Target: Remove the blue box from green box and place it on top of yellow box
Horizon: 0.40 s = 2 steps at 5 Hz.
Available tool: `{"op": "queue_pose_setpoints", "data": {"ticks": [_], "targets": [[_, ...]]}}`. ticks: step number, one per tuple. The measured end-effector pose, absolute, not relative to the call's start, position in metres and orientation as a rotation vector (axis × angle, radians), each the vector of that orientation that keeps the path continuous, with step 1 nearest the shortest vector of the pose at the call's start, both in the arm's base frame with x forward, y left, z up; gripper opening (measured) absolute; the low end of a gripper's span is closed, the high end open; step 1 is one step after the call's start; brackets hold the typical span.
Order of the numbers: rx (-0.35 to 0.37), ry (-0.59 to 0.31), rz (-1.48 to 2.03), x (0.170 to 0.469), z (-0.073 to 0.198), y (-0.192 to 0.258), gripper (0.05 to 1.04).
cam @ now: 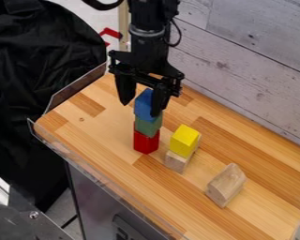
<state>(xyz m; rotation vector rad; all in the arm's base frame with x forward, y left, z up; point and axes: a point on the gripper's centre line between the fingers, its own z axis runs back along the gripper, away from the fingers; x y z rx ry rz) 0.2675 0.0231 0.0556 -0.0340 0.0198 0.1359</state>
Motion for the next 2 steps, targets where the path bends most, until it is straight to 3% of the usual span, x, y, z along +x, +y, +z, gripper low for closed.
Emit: {"op": "queue_pose_setpoints", "data": {"ticks": [1, 2], "targets": [[-0.034, 0.019, 0.148, 0.2676, 0.056, 0.0231, 0.538], [-0.034, 0.023, 0.154, 0.2659, 0.0566, 0.0229, 0.537]]}}
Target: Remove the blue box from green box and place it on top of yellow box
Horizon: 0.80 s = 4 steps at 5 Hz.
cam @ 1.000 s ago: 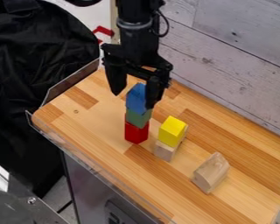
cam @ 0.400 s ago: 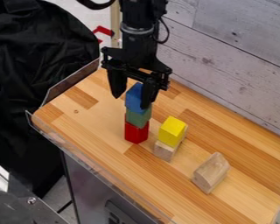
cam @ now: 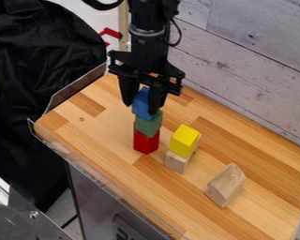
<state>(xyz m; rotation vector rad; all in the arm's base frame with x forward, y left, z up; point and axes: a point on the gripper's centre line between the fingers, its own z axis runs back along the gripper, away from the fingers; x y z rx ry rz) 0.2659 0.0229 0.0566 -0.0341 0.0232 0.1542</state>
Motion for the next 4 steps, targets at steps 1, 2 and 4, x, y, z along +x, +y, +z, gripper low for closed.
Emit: {"op": "queue_pose_setpoints", "data": {"ticks": [1, 2, 4], "targets": [[-0.027, -0.007, 0.162, 0.264, 0.067, 0.023, 0.537], [-0.002, -0.029, 0.154, 0.262, 0.076, 0.016, 0.537], [-0.047, -0.02, 0.082, 0.258, 0.076, -0.018, 0.538]]}}
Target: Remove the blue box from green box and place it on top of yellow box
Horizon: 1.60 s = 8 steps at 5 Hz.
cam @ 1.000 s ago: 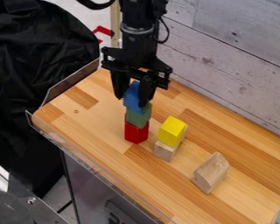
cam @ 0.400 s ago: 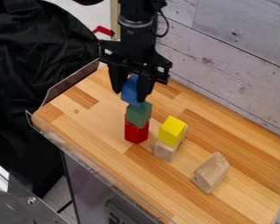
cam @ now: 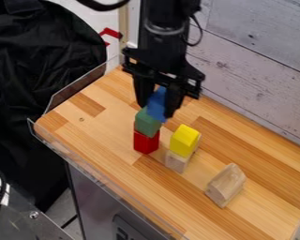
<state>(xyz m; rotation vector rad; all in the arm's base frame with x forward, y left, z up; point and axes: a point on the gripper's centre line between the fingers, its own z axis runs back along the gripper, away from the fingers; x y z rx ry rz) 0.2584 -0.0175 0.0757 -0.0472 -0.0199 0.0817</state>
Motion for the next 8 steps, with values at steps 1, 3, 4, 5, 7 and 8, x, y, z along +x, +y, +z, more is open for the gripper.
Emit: {"op": "queue_pose_setpoints", "data": {"ticks": [1, 3, 4, 5, 7, 8], "targets": [[-0.069, -0.017, 0.03, 0.256, 0.076, -0.036, 0.537], [-0.071, 0.033, 0.035, 0.253, 0.063, -0.044, 0.536], [-0.067, 0.053, 0.043, 0.253, 0.055, -0.045, 0.536], [-0.065, 0.059, 0.049, 0.255, 0.051, -0.045, 0.536], [-0.061, 0.053, 0.054, 0.256, 0.05, -0.044, 0.536], [-0.062, 0.05, 0.052, 0.257, 0.05, -0.044, 0.536]]}}
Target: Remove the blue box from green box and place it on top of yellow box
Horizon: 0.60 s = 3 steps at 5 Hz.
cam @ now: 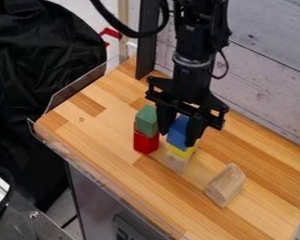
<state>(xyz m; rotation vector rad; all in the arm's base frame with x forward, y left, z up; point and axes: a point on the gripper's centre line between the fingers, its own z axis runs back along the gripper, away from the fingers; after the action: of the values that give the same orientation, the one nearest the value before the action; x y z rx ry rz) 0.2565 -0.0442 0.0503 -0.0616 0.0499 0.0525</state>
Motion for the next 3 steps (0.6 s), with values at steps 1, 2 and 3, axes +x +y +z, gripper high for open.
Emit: {"op": "queue_pose_setpoints", "data": {"ticks": [1, 2, 3], "targets": [[-0.061, 0.05, 0.053, 0.26, 0.047, -0.044, 0.536], [-0.07, 0.038, 0.05, 0.268, 0.044, -0.046, 0.536], [-0.071, 0.035, 0.051, 0.275, 0.044, -0.047, 0.536]]}}
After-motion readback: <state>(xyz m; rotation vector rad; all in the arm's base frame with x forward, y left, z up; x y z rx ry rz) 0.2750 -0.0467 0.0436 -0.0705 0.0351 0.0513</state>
